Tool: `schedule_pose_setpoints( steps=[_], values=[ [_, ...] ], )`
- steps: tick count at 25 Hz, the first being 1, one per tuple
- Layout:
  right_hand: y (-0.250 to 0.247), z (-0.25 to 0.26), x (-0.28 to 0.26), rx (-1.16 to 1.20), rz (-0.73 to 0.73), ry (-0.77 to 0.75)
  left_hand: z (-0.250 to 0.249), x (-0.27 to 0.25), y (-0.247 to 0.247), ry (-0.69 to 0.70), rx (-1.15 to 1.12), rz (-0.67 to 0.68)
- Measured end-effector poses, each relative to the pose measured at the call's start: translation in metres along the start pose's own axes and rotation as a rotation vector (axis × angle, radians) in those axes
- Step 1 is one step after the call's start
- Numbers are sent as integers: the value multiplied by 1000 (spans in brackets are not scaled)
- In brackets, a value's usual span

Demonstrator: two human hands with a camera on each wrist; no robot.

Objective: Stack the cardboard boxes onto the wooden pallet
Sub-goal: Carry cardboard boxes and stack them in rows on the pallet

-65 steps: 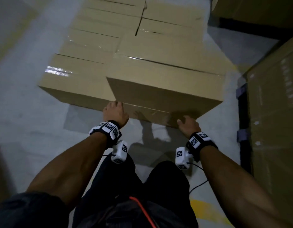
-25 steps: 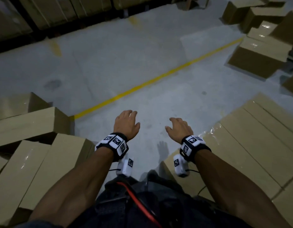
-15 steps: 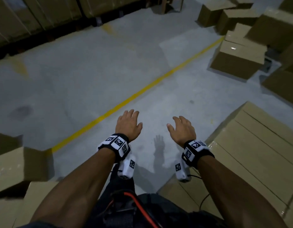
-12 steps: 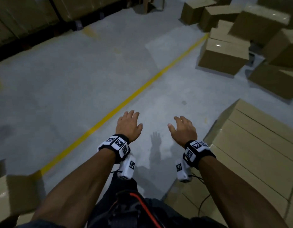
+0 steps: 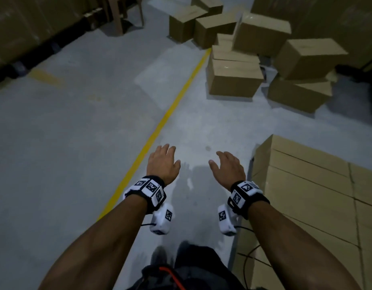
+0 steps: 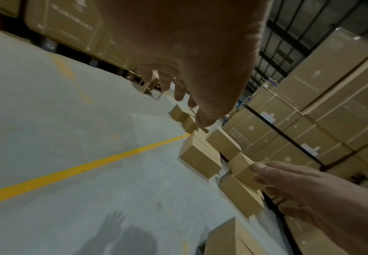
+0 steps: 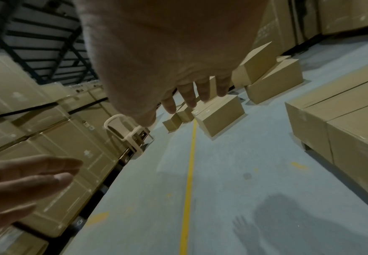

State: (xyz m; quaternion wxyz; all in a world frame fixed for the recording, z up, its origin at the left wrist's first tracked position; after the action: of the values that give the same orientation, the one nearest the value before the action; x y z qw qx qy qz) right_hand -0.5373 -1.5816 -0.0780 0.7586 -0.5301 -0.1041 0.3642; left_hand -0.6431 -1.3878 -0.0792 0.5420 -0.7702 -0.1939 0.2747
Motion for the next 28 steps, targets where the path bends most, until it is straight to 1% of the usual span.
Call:
schedule_pose_setpoints(
  steps=[2, 5, 9, 12, 14, 16, 18, 20, 25, 28],
  values=[
    [-14, -21, 27, 14, -29, 48, -26, 42, 3, 52, 12, 23],
    [-35, -61, 85, 38, -70, 95, -69, 117, 12, 122, 54, 45],
    [-74, -123, 199, 82, -81, 138, -133, 238, 10, 151, 75, 64],
    [-118, -154, 274, 104, -72, 146, -182, 315, -12, 156, 71, 58],
    [-159, -172, 325, 107, -97, 154, -215, 368, -34, 152, 45, 48],
    [-189, -184, 366, 111, -106, 156, -241, 413, -49, 162, 51, 31],
    [-210, -203, 406, 114, -126, 176, -266, 463, -53, 170, 45, 41],
    [-223, -226, 445, 115, -130, 213, -288, 513, -47, 192, 30, 56],
    [-260, -284, 570, 98, -152, 312, -344, 671, -34, 239, 64, 96],
    [-296, -309, 640, 116, -178, 380, -391, 762, -41, 302, 80, 150]
  ],
)
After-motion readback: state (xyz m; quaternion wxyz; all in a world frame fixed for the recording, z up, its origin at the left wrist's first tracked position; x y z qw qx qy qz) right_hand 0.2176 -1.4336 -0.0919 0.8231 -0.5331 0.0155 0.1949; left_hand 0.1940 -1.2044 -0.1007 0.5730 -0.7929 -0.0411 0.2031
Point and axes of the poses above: each hand's wrist, its own x-axis towards the middle knuckle, its own y-axis out of the palm, z = x × y, the point moved 10 cm from there along x, towards the middle knuckle, and after that the axes turned 15 degrees about -y, right-handed, at the moved point
